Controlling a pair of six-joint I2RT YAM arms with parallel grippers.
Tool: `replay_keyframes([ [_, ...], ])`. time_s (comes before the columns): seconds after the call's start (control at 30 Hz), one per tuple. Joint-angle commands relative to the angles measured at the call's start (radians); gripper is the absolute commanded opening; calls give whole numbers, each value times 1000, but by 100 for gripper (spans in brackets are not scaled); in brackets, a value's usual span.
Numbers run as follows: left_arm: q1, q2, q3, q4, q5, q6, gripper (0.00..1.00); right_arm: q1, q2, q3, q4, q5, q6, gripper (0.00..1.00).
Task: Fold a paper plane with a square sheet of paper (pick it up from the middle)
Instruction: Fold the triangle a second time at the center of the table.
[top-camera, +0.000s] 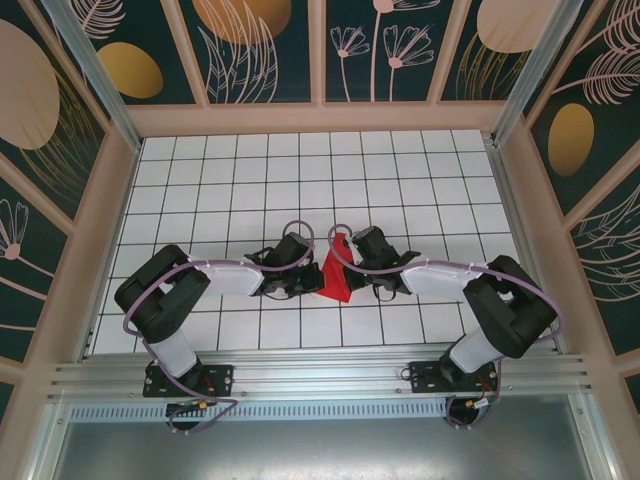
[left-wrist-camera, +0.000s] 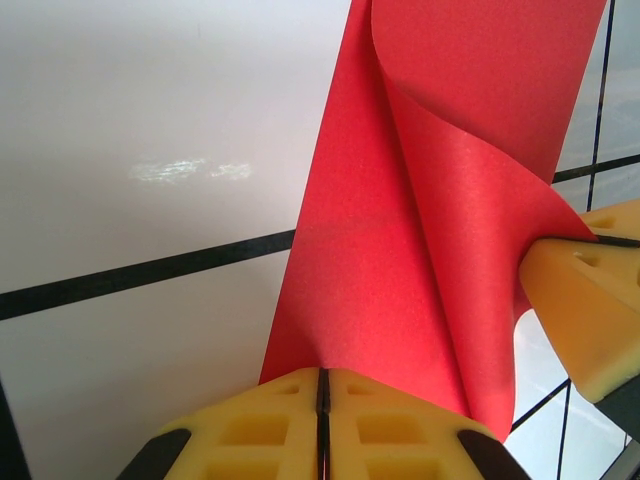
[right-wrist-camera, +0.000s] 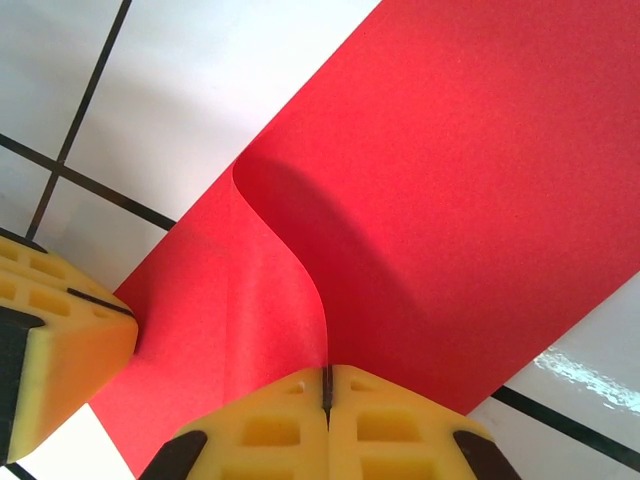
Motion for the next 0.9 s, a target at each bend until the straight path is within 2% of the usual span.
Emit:
replay_keyframes([
  [0.0, -9, 24, 0, -82, -28, 14, 10, -7, -24, -2, -25, 11, 23, 3],
  [0.87, -9, 25, 2, -82, -28, 14, 10, -20, 21, -4, -24, 19, 39, 4],
])
